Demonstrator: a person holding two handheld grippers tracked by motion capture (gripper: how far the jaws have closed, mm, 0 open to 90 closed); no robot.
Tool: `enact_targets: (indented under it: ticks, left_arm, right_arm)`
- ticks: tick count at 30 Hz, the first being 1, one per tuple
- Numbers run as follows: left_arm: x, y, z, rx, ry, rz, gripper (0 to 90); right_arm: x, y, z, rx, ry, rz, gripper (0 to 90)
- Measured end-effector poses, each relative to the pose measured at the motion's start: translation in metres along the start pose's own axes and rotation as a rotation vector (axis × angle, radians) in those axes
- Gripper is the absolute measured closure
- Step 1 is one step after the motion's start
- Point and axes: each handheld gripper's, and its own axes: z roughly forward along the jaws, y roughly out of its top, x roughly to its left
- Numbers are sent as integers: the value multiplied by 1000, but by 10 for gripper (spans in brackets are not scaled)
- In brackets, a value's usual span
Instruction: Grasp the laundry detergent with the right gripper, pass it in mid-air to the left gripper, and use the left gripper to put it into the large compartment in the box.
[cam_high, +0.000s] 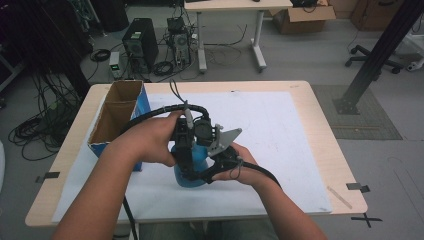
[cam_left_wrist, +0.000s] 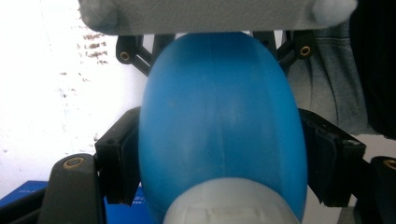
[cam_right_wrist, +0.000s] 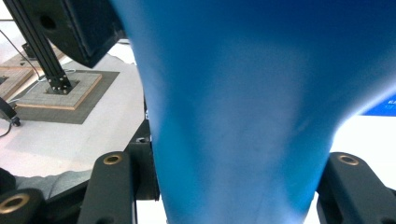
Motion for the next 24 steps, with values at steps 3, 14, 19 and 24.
enact_targets:
  ticks: [3, 14, 19, 24]
  left_arm:
    - [0, 0, 0, 0, 2, 1, 258]
    - [-2, 0, 0, 4, 14, 6, 325]
    - [-3, 0, 2, 18, 23, 14, 346]
    - [-4, 0, 3, 19, 35, 23, 370]
  right_arm:
    - [0, 0, 0, 1, 1, -1, 435]
    - [1, 1, 1, 3, -4, 0, 435]
    - [1, 1, 2, 6, -2, -4, 435]
    - [2, 0, 2, 7, -7, -1, 436]
